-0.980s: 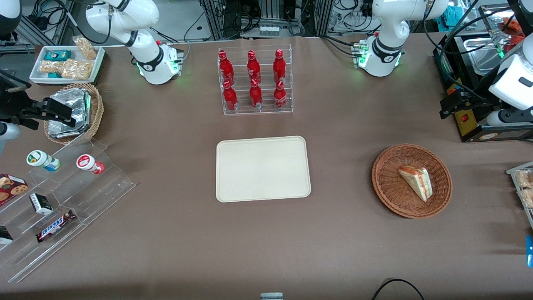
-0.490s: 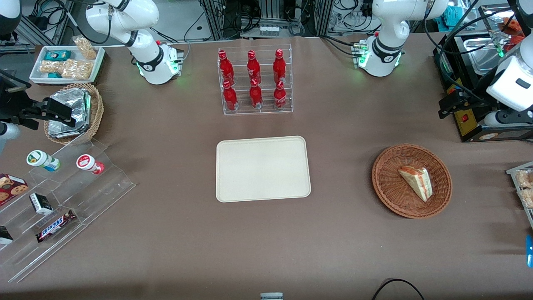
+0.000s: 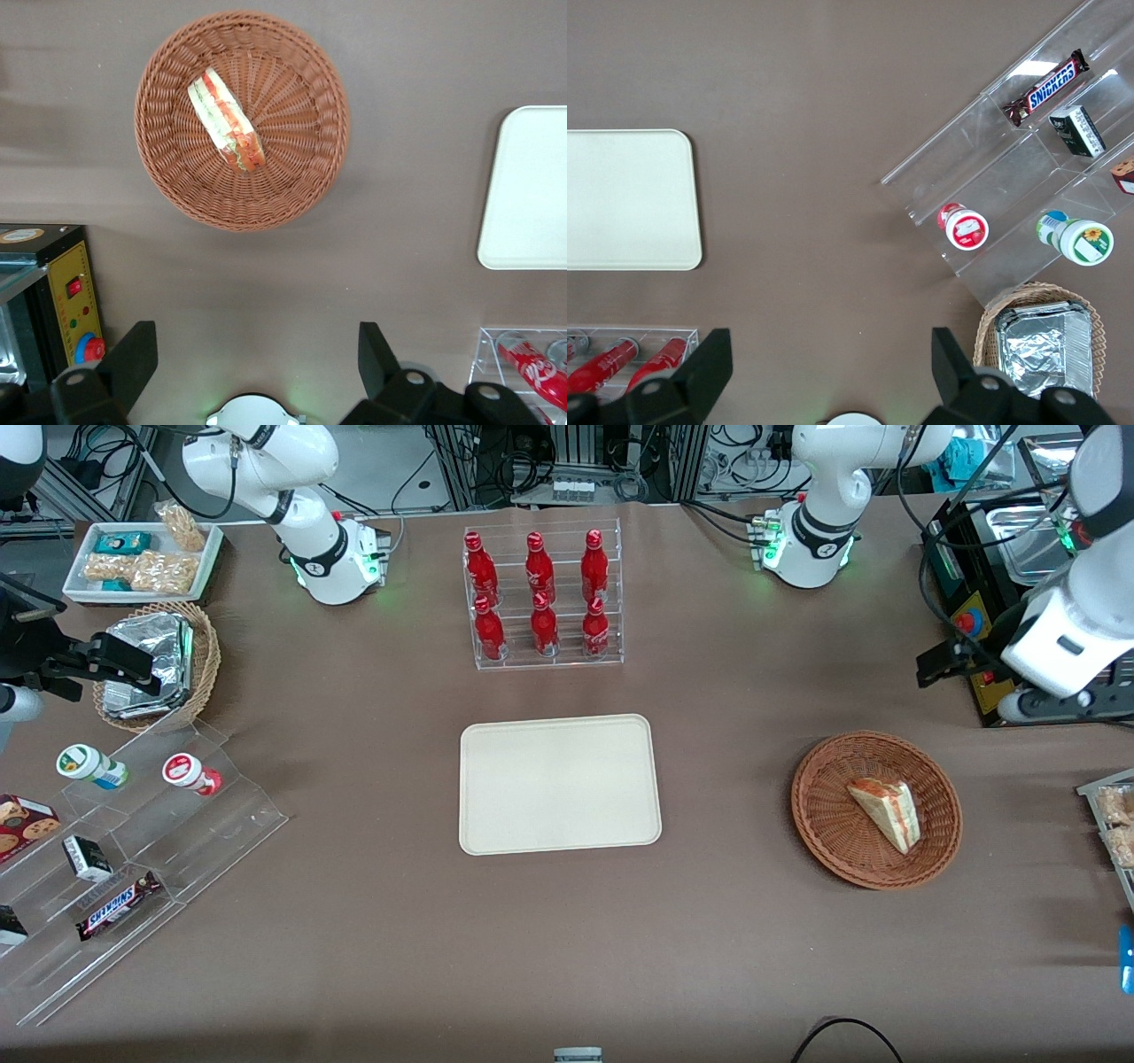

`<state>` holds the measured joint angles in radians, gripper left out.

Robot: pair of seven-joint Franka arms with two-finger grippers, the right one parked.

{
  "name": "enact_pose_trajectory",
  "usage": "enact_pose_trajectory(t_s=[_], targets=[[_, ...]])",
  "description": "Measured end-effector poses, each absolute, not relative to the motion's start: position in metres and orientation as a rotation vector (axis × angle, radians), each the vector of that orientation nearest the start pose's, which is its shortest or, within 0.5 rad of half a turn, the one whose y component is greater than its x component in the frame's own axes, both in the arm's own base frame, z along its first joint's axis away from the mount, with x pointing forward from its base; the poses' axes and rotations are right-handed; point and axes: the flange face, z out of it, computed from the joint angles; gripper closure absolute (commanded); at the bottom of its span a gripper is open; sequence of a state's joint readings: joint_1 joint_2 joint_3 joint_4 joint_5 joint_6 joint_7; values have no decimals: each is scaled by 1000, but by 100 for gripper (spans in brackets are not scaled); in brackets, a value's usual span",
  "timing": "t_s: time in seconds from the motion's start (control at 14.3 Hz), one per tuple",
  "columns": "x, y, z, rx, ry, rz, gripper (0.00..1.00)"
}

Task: Place sandwich from basket to tray
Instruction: 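Move the left gripper down over the sandwich in the wicker basket, then close the left gripper on the wrapped sandwich and lift it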

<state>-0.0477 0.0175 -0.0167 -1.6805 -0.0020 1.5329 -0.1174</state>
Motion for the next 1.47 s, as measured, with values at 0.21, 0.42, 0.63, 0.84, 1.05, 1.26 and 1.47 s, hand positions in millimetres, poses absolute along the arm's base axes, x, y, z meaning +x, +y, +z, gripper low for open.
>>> enact_pose_trajectory(t_s=[0.21, 0.42, 0.63, 0.84, 1.05, 1.26, 1.47], targets=[[561, -26, 495, -3111, -105, 228, 0], [564, -7, 422, -3106, -143, 119, 0], [559, 16, 366, -3104, -225, 86, 0], [567, 23, 338, -3076, -537, 22, 0], [579, 21, 307, -3012, -841, -55, 0], [584, 21, 267, -2982, -934, -67, 59], [583, 22, 244, -2966, -953, -29, 94]])
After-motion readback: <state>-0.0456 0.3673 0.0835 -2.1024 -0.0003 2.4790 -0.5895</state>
